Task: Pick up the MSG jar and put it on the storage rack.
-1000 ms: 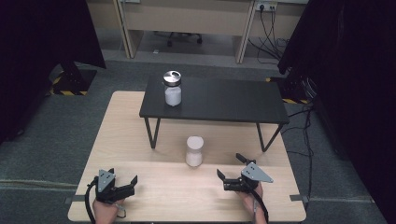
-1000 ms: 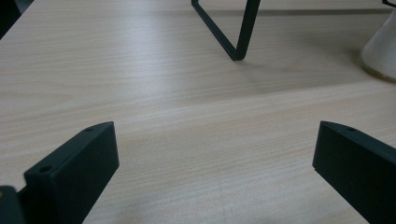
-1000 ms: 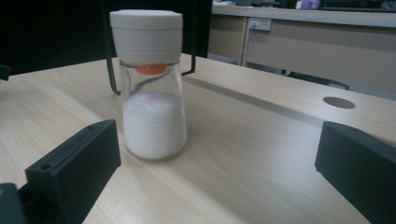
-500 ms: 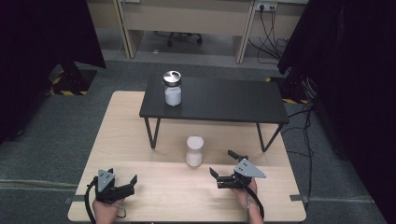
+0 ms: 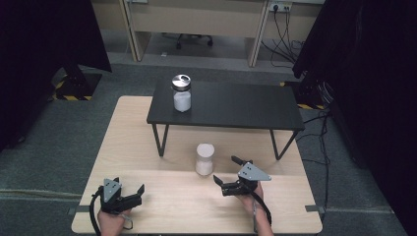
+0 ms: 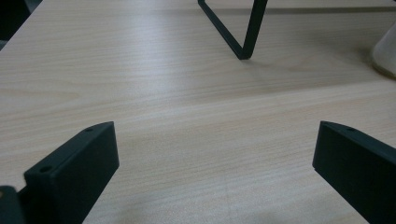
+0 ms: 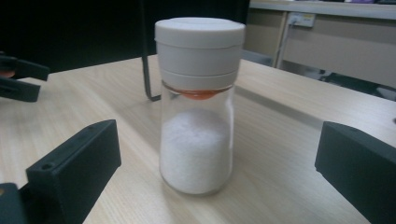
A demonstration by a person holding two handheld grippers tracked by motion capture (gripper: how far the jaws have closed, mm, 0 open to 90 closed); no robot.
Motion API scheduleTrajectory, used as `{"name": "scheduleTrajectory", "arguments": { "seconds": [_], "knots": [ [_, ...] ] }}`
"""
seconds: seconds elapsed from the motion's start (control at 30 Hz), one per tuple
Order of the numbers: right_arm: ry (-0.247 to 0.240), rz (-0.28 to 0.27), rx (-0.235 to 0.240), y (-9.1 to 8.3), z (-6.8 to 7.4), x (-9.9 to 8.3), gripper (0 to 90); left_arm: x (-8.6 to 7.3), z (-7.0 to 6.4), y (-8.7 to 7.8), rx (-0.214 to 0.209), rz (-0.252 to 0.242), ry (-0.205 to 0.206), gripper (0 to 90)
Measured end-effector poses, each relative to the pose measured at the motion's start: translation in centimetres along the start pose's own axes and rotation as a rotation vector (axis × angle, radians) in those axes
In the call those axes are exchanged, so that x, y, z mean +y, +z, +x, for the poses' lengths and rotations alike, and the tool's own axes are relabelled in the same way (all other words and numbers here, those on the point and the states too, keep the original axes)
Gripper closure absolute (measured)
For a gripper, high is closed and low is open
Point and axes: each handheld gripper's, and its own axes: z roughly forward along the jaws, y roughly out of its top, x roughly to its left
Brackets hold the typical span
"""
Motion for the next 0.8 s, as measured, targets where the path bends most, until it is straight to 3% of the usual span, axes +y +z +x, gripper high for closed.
{"name": "scheduleTrajectory", "arguments": {
  "seconds": [0.53,0.8],
  "knots": [
    [0.029,-0.053,-0.011,1.8,0.1,0.1,0.4,0.0,-0.1,0.0,0.007,0.002,0.005,0.0],
    [0.049,-0.071,0.010,2.9,-0.2,0.5,0.7,0.0,-0.2,0.0,0.014,-0.001,0.004,0.0]
  ]
}}
